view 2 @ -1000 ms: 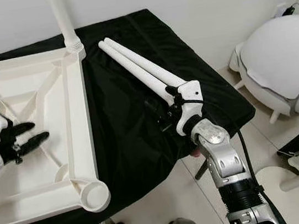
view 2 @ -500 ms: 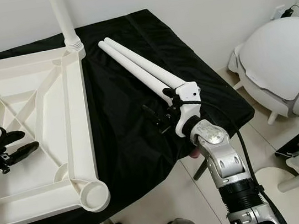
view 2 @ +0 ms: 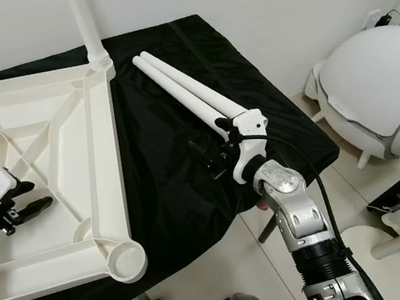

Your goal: Building children table

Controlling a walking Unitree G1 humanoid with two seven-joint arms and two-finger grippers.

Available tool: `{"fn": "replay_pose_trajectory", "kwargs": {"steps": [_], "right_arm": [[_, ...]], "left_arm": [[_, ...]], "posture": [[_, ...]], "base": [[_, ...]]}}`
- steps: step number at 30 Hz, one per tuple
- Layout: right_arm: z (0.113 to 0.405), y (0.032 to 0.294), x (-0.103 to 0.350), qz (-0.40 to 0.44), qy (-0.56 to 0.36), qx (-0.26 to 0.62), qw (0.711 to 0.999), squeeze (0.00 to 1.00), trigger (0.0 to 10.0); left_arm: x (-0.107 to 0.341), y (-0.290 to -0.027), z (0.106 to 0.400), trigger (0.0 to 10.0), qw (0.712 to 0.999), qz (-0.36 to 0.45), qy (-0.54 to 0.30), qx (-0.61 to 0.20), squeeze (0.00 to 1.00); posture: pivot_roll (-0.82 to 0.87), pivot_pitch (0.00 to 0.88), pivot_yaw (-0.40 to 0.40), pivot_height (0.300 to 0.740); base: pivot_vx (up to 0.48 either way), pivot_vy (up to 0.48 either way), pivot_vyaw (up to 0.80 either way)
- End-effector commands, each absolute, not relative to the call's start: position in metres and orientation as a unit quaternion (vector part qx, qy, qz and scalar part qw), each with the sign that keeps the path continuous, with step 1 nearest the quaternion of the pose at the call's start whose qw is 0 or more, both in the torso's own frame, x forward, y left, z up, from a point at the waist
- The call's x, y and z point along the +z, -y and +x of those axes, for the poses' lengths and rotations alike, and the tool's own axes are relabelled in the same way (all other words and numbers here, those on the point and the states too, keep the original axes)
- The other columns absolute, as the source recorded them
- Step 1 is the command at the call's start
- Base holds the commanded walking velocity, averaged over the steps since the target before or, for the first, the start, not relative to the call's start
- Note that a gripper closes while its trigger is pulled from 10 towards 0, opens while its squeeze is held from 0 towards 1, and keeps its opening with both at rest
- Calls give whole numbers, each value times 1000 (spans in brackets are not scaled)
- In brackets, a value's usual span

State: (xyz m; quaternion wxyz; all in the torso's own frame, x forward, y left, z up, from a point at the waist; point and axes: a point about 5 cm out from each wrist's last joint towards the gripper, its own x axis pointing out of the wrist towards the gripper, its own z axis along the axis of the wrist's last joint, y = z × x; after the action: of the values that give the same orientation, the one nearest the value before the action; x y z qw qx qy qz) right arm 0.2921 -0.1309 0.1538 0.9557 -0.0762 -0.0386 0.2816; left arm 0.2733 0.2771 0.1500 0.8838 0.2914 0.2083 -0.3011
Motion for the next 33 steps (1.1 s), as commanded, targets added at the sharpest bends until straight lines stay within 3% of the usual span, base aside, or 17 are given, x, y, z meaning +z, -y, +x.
{"fn": "replay_pose_trajectory", "kwargs": {"steps": [1, 9, 20, 21, 24, 25, 26, 27, 28, 29, 30, 33], "right_arm": [[291, 130, 155, -72, 38, 284, 955, 0, 10000], [290, 128, 155, -70, 38, 282, 956, 0, 10000], [291, 129, 156, -67, 41, 274, 958, 0, 10000], [291, 128, 157, -66, 42, 274, 959, 0, 10000], [291, 128, 157, -66, 42, 273, 959, 0, 10000], [291, 128, 157, -65, 43, 273, 959, 0, 10000], [291, 128, 157, -65, 43, 273, 959, 0, 10000], [291, 128, 158, -64, 44, 272, 959, 0, 10000], [291, 128, 158, -64, 44, 272, 959, 0, 10000], [292, 128, 159, -63, 45, 272, 959, 0, 10000], [291, 128, 159, -63, 45, 271, 959, 0, 10000], [291, 128, 160, -63, 46, 270, 960, 0, 10000]], "left_arm": [[145, -282, 282, 10000, 907, 310, -192, -209, 0], [141, -279, 292, 10000, 912, 304, -206, -180, 0], [128, -287, 301, 10000, 898, 320, -265, -142, 0], [127, -287, 302, 9529, 899, 317, -267, -141, 0], [127, -286, 303, 9529, 900, 312, -270, -140, 0], [127, -283, 304, 1725, 903, 306, -268, -141, 0], [127, -283, 304, 1725, 903, 306, -268, -141, 0], [127, -276, 308, 0, 905, 300, -262, -149, 0], [127, -276, 308, 0, 905, 300, -262, -149, 0], [127, -272, 310, 1725, 907, 296, -259, -150, 0], [127, -268, 312, 0, 908, 293, -256, -152, 0], [128, -251, 320, 0, 915, 281, -242, -162, 0]], "posture": [[-42, 32, -8, 740], [-49, 37, 1, 740], [-53, 38, 13, 740], [-53, 38, 14, 740], [-53, 37, 14, 740], [-54, 37, 16, 740], [-54, 37, 16, 740], [-56, 35, 17, 740], [-56, 35, 17, 740], [-57, 37, 18, 740], [-57, 37, 18, 740], [-60, 40, 16, 740]], "base": [[0, 0, 0], [0, 0, 0], [0, 0, 0], [0, 0, 0], [0, 0, 0], [0, 0, 0], [0, 0, 0], [0, 0, 0], [0, 0, 0], [0, 0, 0], [0, 0, 0], [0, 0, 0]]}}
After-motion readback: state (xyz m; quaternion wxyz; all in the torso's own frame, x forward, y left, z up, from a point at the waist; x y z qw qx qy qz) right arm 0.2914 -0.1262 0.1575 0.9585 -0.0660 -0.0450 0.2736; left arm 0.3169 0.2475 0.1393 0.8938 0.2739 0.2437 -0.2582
